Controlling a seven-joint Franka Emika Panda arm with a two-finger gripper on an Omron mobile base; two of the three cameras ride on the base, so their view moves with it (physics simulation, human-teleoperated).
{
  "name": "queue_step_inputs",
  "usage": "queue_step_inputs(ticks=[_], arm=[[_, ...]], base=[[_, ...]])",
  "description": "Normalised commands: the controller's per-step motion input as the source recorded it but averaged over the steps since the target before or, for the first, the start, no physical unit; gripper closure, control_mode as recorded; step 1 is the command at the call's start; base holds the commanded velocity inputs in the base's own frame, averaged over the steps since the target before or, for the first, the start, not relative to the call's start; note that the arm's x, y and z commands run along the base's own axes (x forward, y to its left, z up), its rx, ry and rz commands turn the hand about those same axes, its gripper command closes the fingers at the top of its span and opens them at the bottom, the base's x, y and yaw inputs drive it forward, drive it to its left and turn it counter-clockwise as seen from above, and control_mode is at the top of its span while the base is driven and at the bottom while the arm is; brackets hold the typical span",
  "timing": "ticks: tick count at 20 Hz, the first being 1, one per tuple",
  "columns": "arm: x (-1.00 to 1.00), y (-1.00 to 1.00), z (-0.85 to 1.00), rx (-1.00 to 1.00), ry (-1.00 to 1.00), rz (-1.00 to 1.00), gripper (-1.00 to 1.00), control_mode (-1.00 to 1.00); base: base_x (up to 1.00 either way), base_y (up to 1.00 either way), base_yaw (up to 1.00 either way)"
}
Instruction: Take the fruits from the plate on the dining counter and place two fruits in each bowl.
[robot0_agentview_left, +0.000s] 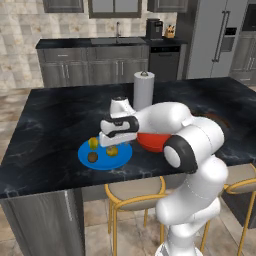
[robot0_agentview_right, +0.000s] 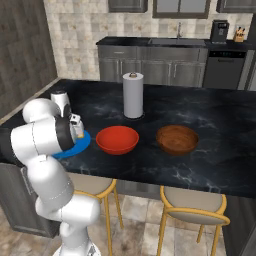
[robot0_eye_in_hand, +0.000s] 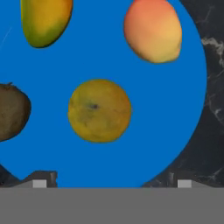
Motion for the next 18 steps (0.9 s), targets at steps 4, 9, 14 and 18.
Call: queue_step_inputs(ticks=[4, 9, 14, 18], arm=[[0.26, 0.18, -0.35, 0.00, 0.00, 0.00, -1.00, -1.00], [0.40, 0.19, -0.27, 0.00, 0.00, 0.00, -1.00, -1.00], [0.14, 0.00, -0.17, 0.00, 0.00, 0.00, -1.00, -1.00], [0.00, 0.00, -0.20, 0.00, 0.00, 0.00, -1.00, -1.00]], base=[[0.00, 0.00, 0.00], [0.00, 0.00, 0.00], [0.00, 0.00, 0.00], [0.00, 0.00, 0.00]])
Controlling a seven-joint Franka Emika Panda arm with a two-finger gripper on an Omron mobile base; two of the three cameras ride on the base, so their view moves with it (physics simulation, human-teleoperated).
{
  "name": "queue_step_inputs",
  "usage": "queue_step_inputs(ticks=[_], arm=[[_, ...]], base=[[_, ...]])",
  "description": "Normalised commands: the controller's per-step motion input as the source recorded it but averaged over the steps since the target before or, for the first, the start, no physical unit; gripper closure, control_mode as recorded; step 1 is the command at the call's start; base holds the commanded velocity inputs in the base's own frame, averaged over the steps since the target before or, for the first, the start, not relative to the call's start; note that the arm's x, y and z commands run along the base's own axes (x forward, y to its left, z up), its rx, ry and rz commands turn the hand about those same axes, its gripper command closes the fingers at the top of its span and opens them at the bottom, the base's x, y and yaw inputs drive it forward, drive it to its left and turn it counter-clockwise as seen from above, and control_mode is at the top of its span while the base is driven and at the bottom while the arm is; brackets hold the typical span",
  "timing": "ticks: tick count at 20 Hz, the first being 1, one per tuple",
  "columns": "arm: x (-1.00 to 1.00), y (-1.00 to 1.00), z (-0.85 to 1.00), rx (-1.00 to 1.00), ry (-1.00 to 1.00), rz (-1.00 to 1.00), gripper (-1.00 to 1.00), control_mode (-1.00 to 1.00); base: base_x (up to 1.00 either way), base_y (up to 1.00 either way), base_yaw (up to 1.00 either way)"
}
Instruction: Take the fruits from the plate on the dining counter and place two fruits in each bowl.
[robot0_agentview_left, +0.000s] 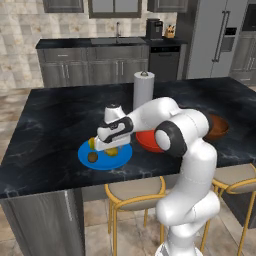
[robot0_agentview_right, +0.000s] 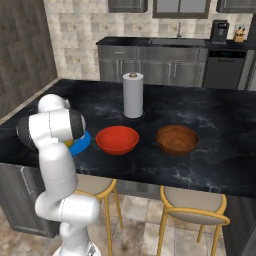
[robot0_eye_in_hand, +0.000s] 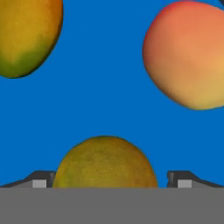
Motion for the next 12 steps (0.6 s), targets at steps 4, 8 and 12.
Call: queue_step_inputs(ticks=[4, 8, 12], arm=[[0.00, 0.00, -0.17, 0.00, 0.00, 0.00, -1.00, -1.00], [0.00, 0.00, 0.00, 0.00, 0.01, 0.00, 1.00, -1.00], [-0.04, 0.00, 0.03, 0.00, -0.03, 0.00, 1.00, -1.00]], base=[[0.00, 0.00, 0.00], [0.00, 0.00, 0.00], [0.00, 0.00, 0.00]])
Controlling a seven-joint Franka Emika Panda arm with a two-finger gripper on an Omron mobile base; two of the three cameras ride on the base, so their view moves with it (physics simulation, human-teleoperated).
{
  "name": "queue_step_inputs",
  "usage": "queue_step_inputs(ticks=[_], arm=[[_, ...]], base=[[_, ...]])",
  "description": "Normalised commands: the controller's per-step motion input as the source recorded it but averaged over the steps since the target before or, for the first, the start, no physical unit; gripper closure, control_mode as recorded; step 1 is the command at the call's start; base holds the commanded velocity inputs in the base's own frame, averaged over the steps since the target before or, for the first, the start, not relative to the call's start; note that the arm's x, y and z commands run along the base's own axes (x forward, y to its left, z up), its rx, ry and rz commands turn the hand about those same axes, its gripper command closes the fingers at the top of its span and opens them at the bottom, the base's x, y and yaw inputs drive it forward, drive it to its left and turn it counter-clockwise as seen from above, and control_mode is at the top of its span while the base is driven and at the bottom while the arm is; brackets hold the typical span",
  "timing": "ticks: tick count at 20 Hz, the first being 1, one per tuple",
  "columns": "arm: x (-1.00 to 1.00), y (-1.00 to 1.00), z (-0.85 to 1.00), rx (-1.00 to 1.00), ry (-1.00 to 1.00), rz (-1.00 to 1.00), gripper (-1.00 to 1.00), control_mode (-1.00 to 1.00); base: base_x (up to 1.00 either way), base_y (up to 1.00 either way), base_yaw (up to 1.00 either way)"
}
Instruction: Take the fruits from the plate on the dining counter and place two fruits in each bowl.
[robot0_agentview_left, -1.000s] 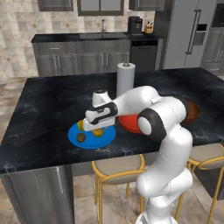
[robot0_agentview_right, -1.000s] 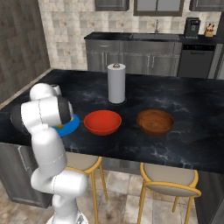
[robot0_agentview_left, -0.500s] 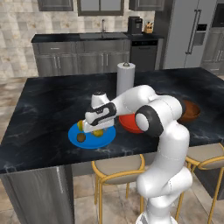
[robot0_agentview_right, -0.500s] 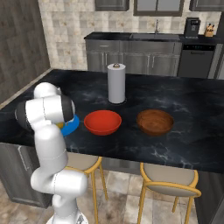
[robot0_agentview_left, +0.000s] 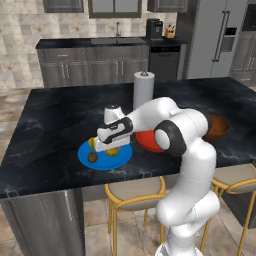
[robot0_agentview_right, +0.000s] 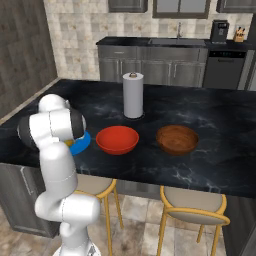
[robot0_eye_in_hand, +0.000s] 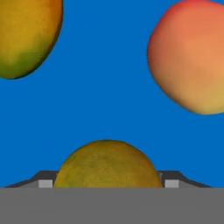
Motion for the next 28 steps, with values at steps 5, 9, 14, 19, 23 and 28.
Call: queue_step_inputs(ticks=[5, 9, 14, 19, 23, 28], arm=[[0.00, 0.00, 0.42, 0.00, -0.10, 0.00, 1.00, -1.00], [0.00, 0.00, 0.81, 0.00, -0.03, 0.00, 1.00, -1.00], [0.00, -0.37, 0.87, 0.00, 0.00, -0.02, 1.00, -1.00], [0.00, -0.93, 0.63, 0.00, 0.04, -0.05, 1.00, -1.00], [-0.01, -1.00, 0.11, 0.01, 0.11, -0.13, 1.00, -1.00], [0.01, -1.00, -0.29, 0.07, 0.06, -0.17, 1.00, -1.00]], base=[[0.00, 0.00, 0.00], [0.00, 0.00, 0.00], [0.00, 0.00, 0.00], [0.00, 0.00, 0.00], [0.00, 0.00, 0.00], [0.00, 0.00, 0.00]])
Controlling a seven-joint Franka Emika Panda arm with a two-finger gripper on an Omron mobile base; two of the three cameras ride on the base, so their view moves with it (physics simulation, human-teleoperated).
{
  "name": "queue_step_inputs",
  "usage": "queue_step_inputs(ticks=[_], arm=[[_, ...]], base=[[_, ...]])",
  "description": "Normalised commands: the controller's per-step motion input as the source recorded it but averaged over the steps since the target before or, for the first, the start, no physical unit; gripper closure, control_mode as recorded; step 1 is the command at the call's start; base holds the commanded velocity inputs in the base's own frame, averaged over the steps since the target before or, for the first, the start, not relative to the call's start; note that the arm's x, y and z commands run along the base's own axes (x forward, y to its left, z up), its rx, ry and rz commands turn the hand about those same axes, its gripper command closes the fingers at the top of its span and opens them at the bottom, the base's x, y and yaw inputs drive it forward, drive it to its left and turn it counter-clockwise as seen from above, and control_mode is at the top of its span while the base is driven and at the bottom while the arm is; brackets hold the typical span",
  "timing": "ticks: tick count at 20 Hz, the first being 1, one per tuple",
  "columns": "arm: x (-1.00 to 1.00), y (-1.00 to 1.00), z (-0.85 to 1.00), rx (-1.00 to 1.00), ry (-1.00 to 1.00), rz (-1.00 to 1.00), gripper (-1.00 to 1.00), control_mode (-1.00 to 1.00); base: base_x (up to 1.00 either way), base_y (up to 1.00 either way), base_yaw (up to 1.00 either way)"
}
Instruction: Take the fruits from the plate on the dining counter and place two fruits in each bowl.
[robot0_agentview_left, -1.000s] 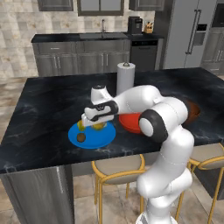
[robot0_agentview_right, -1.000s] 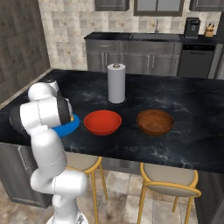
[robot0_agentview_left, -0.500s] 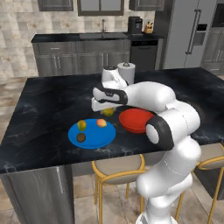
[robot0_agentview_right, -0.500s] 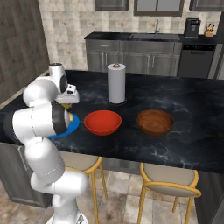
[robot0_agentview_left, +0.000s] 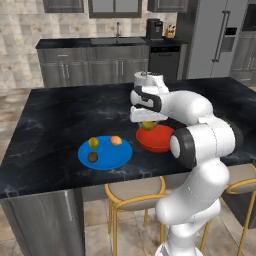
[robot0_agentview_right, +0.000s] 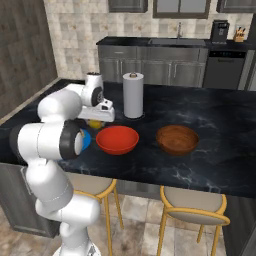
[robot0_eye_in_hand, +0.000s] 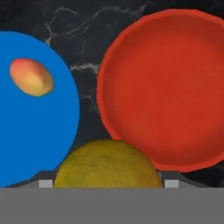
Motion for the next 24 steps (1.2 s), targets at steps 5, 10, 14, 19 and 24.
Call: queue_step_inputs(ticks=[5, 10, 14, 19, 24], arm=[[0.12, -0.78, -0.63, 0.03, 0.00, -0.07, 1.00, -1.00], [0.16, -0.26, -0.66, -0.02, 0.00, -0.02, 1.00, -1.00], [0.11, 0.00, -0.50, -0.06, 0.00, 0.00, 1.00, -1.00], [0.00, -0.01, -0.27, -0.02, 0.00, 0.00, 1.00, -1.00], [0.01, -0.01, 0.00, 0.00, 0.00, 0.00, -1.00, -1.00]], base=[[0.00, 0.00, 0.00], [0.00, 0.00, 0.00], [0.00, 0.00, 0.00], [0.00, 0.00, 0.00], [0.00, 0.00, 0.00]])
